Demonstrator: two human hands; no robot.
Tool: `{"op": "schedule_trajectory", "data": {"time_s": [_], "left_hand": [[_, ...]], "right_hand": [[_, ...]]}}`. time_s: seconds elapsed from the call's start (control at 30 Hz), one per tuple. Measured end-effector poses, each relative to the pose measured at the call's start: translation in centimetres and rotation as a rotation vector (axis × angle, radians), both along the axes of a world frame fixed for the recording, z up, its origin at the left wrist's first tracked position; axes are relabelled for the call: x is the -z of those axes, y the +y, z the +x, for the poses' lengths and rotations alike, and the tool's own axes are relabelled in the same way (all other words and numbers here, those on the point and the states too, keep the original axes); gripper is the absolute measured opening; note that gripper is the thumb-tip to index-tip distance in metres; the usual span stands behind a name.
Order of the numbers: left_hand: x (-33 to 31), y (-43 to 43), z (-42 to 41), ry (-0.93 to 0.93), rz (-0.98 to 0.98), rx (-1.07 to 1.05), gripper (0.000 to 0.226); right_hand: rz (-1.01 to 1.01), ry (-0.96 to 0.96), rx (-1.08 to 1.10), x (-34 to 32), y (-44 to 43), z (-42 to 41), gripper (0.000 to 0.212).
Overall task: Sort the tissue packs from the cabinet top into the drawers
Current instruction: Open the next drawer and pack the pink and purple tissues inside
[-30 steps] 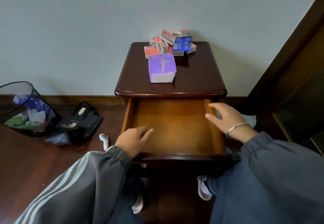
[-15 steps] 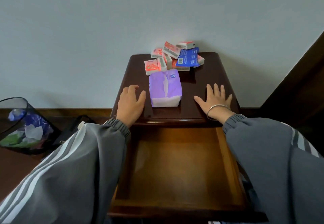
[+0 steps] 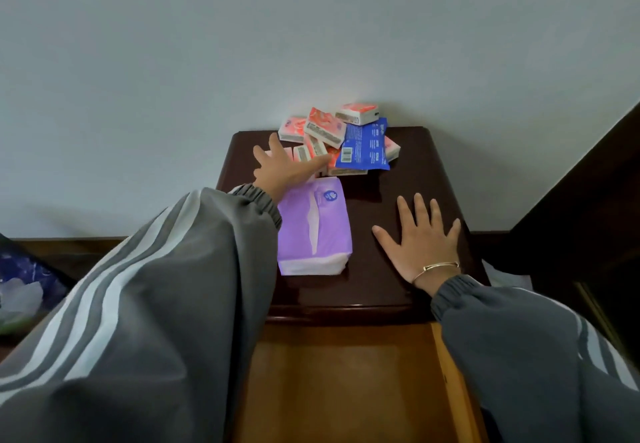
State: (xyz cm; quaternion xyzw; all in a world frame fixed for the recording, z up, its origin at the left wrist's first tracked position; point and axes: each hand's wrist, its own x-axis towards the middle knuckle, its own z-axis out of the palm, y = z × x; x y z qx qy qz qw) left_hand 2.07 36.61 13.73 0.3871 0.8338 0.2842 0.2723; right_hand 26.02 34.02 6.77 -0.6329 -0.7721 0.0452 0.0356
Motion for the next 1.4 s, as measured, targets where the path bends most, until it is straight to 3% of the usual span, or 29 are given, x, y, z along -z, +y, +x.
{"op": "schedule_trajectory", "data": {"time_s": [0.27,0.47,0.57,0.67,0.73,0.83,0.93,1.0,1.1,1.17,1.23,1.33,1.4], "left_hand": [[1.0,1.3,-3.1,-0.048,-0.065,-0.033,0.115],[2.2,-0.4,-5.4,-0.279,0.087,-0.133,0.106],[3.2,-2.1,-6.2,-0.252,0.17,-0.145,0.1],[4.2,-4.2,-6.7,-0.25,0.309,-0.085,0.094],[5.0,-5.3,-6.5,-0.235,0.409,-0.049,0.088],[5.9,-6.1,-5.9,-0.076,0.519,-0.053,0.085],[6.1,-6.0,-5.7,-0.015,0.579,-0.072,0.087],[6.1,-6.0,-5.9,-0.014,0.594,-0.087,0.086],[6.2,-6.0,-5.9,-0.018,0.612,-0.108,0.086],[6.2,-6.0,-5.9,-0.017,0.611,-0.113,0.087],[6.2,-5.9,-5.9,-0.033,0.616,-0.113,0.087],[6.2,-5.9,-5.8,-0.045,0.624,-0.12,0.087],[6.3,-5.9,-5.8,-0.046,0.626,-0.122,0.088]], "right_hand": [[0.025,0.004,0.019,0.3,0.0,-0.2,0.078],[0.007,-0.017,0.024,0.2,0.0,-0.1,0.077],[-0.047,0.003,0.02,-0.2,0.0,0.0,0.074],[0.027,0.287,0.072,-1.5,-0.6,0.1,0.057],[0.272,0.607,0.057,-3.2,-1.0,-0.3,0.041],[0.585,0.705,-0.134,-7.3,0.0,-3.5,0.032],[0.463,0.61,-0.301,-11.5,3.3,-9.6,0.045],[0.254,0.356,-0.323,-12.4,5.8,-13.5,0.065],[-0.004,0.041,-0.199,-11.5,8.1,-17.2,0.094],[-0.011,-0.084,-0.116,-10.1,8.7,-18.6,0.101],[0.076,-0.149,-0.08,-8.7,8.9,-19.4,0.095],[0.233,-0.12,-0.084,-7.6,9.2,-19.5,0.063],[0.258,-0.11,-0.096,-7.2,9.3,-19.4,0.06]]}}
